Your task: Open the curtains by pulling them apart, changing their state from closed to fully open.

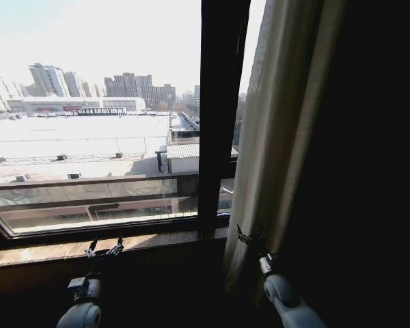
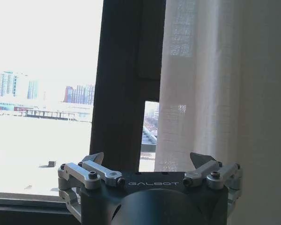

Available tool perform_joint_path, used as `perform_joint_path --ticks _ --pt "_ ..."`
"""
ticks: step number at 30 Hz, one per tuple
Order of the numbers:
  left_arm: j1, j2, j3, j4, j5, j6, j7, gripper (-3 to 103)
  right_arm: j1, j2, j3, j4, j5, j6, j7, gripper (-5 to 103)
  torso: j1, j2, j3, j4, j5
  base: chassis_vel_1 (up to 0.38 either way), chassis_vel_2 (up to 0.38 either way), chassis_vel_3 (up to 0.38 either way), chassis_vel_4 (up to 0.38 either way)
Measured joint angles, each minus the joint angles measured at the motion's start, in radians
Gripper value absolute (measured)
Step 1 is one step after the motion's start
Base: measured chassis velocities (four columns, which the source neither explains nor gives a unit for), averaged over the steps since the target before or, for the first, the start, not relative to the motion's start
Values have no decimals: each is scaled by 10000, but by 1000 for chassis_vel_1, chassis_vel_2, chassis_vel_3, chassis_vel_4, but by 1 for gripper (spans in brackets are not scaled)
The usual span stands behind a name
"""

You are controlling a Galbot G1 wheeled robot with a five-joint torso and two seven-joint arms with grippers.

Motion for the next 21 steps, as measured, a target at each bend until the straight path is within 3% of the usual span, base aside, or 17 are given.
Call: perform_joint_path --ticks 21 --pt "0 0 0 0 0 0 0 100 0 0 -1 -3 -1 0 1 100 1 0 1 0 -1 375 334 -380 -335"
